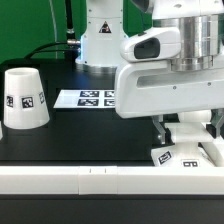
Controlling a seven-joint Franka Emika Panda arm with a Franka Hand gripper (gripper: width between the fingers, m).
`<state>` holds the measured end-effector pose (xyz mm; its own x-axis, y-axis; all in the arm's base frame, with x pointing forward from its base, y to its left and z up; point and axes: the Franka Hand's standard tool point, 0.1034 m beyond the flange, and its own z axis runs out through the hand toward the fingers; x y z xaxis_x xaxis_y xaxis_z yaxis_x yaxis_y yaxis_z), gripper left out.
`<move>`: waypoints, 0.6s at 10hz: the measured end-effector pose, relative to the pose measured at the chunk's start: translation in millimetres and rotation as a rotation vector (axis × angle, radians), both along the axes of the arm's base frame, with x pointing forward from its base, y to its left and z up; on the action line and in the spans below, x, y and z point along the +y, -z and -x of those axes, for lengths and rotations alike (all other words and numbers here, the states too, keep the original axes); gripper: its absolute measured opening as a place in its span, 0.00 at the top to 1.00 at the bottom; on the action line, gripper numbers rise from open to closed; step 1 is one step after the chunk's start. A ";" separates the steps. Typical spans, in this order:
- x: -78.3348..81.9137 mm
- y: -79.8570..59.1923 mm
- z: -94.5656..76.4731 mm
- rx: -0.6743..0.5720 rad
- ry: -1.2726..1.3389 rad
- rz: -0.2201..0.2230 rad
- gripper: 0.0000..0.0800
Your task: Assemble lamp
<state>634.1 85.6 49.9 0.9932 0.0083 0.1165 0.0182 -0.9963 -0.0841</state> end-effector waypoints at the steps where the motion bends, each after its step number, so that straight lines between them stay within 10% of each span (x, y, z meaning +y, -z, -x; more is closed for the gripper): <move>1: 1.9 -0.2 -0.4 0.003 0.002 -0.001 0.33; 6: 2.0 -0.5 -1.0 0.011 0.002 0.000 0.24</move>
Offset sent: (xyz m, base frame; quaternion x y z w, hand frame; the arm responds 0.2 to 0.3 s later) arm 0.0066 0.0027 0.0046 0.0047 0.0183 0.0072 0.9998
